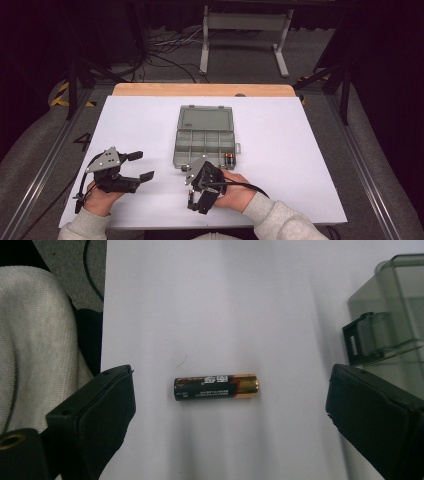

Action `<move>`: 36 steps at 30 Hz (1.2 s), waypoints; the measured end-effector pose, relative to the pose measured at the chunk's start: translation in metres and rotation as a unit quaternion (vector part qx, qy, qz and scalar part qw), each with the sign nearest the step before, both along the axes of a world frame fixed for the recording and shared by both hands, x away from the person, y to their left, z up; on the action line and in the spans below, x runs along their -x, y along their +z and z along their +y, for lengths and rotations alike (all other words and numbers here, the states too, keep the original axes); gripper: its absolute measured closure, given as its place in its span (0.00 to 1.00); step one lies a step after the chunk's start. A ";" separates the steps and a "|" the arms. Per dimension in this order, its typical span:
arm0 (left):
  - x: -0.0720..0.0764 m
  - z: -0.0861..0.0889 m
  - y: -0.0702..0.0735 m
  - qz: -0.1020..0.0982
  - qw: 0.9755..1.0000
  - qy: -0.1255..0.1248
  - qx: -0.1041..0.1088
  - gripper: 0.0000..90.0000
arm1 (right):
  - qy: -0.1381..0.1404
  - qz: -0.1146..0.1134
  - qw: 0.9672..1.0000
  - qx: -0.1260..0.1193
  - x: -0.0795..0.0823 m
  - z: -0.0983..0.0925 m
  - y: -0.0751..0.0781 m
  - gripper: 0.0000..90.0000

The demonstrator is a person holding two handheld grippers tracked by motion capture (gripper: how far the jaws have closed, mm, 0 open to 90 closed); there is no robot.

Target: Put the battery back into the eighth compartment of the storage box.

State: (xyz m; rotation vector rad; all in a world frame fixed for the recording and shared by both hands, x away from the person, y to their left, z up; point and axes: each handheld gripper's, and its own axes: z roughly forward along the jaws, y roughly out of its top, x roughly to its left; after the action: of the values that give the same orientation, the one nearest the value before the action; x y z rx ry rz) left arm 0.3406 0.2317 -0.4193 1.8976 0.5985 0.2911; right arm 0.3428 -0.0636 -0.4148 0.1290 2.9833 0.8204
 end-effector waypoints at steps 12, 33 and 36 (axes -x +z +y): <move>0.000 0.000 0.000 0.000 1.000 0.000 0.000 0.21 | 0.005 0.015 1.000 0.016 0.004 0.005 -0.017 0.07; -0.001 -0.001 -0.001 0.004 1.000 0.000 0.000 0.21 | 0.019 -0.001 0.999 0.035 0.002 0.013 -0.025 0.37; -0.001 0.000 -0.001 0.005 1.000 -0.001 0.000 0.21 | 0.018 0.004 0.999 0.035 0.002 0.013 -0.025 0.40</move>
State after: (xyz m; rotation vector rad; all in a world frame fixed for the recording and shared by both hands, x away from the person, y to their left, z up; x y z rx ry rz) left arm 0.3415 0.2312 -0.4202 1.9010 0.6034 0.2817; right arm 0.3405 -0.0508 -0.4398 0.0752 3.0270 0.7180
